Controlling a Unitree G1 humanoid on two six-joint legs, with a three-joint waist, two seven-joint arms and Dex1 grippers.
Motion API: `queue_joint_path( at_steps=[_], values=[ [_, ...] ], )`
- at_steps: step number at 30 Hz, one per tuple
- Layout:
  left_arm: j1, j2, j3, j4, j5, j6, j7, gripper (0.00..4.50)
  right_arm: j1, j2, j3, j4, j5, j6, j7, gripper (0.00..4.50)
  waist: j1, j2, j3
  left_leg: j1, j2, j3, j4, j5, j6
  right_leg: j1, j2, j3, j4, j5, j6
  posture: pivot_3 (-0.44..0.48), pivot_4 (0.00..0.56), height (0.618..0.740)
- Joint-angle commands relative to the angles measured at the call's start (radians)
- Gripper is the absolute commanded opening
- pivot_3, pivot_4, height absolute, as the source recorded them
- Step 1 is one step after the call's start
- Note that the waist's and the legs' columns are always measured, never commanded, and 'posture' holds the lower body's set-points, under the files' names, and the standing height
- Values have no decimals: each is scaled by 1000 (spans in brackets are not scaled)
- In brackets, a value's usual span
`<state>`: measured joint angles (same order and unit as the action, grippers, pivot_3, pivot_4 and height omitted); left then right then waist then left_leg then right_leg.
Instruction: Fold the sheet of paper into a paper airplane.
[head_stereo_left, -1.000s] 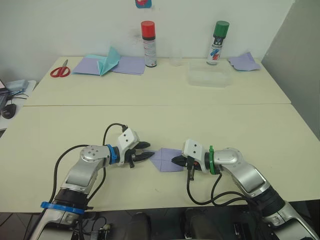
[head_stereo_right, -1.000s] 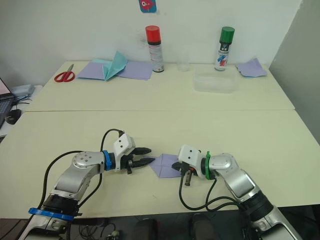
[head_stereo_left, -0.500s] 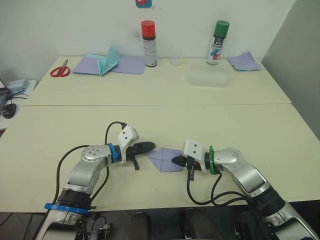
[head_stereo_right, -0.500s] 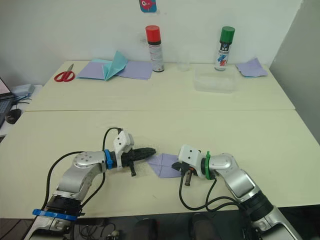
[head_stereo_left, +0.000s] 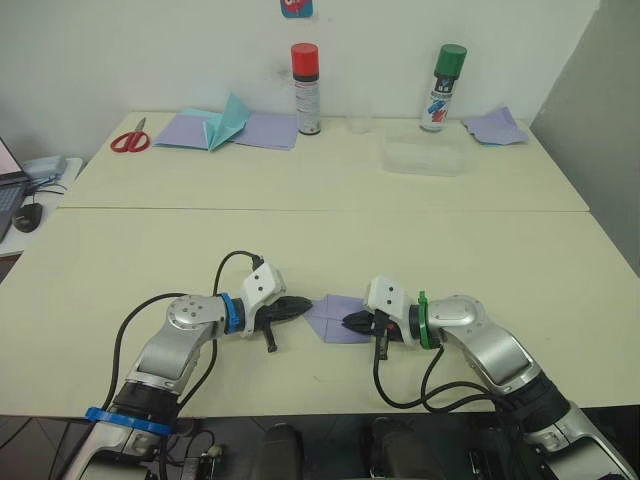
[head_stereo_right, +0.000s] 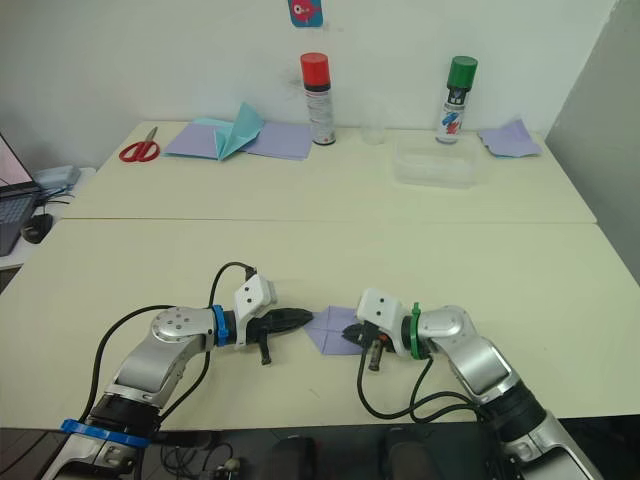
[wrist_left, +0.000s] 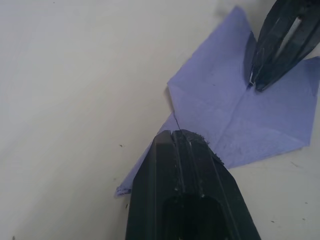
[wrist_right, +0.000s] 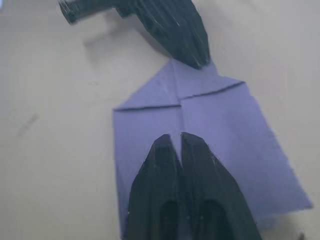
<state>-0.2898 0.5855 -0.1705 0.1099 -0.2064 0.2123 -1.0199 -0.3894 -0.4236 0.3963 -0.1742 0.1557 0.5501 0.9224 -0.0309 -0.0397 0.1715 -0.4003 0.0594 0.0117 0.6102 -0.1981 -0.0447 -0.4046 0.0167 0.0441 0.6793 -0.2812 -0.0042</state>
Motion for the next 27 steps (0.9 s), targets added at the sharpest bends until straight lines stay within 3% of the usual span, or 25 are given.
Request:
queue_joint_path(
  at_steps=[1,9,19,27],
  values=[
    [23,5,-43,35,47,17,-5,0,-65,-8,-104,-56,83,78,1,1699,0,0,0,0,0,0,0,0,0,0,0,0,0,0,0,0,150,740],
    [23,2,-42,30,46,15,-6,0,-121,-37,-147,-4,139,308,-33,4475,1,0,0,-1,-1,0,0,0,0,0,-1,0,0,0,-1,0,150,740],
    [34,8,-36,14,44,20,-5,0,-91,-30,-188,-49,278,605,-67,4475,0,0,0,-1,-1,0,0,0,0,0,-1,0,0,0,-1,0,150,740],
    [32,6,-38,19,54,18,4,0,-99,70,-320,-55,422,920,-160,4475,-1,0,-1,-1,0,0,0,0,0,0,-1,0,0,0,-1,0,150,740]
  ],
)
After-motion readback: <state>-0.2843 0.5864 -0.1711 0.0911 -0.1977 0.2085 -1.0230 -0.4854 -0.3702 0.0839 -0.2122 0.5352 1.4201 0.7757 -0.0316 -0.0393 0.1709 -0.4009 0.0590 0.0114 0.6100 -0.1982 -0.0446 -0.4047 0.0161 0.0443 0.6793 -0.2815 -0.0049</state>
